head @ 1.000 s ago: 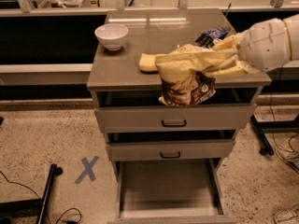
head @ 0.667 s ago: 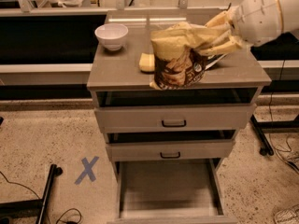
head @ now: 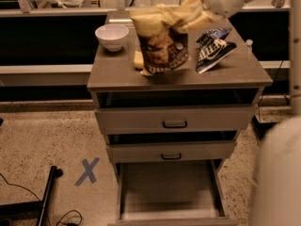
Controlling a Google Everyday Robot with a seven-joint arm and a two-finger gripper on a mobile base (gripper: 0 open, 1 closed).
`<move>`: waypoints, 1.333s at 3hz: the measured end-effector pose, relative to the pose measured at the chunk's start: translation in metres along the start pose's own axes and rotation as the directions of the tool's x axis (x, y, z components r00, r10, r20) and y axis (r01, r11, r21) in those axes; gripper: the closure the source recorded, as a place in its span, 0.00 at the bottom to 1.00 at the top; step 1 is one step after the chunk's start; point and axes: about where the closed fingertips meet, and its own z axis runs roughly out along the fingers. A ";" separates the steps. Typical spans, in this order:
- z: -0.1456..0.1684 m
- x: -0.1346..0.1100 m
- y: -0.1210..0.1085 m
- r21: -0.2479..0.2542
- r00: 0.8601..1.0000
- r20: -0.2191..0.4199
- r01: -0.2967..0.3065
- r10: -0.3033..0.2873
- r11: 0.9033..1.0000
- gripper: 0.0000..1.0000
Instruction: Pick brown chip bag from bottom drawer and place on counter
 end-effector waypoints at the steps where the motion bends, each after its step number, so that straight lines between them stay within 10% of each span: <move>1: 0.010 -0.005 -0.040 0.047 1.000 0.000 0.011 -0.011 0.999 1.00; 2: -0.023 -0.009 -0.069 0.185 1.000 -0.017 0.023 -0.020 0.982 1.00; 4: -0.027 -0.012 -0.089 0.258 1.000 -0.012 0.030 -0.028 0.966 1.00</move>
Offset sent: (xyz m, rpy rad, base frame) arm 0.1291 -0.0869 0.1637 0.1114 -0.1945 -0.1844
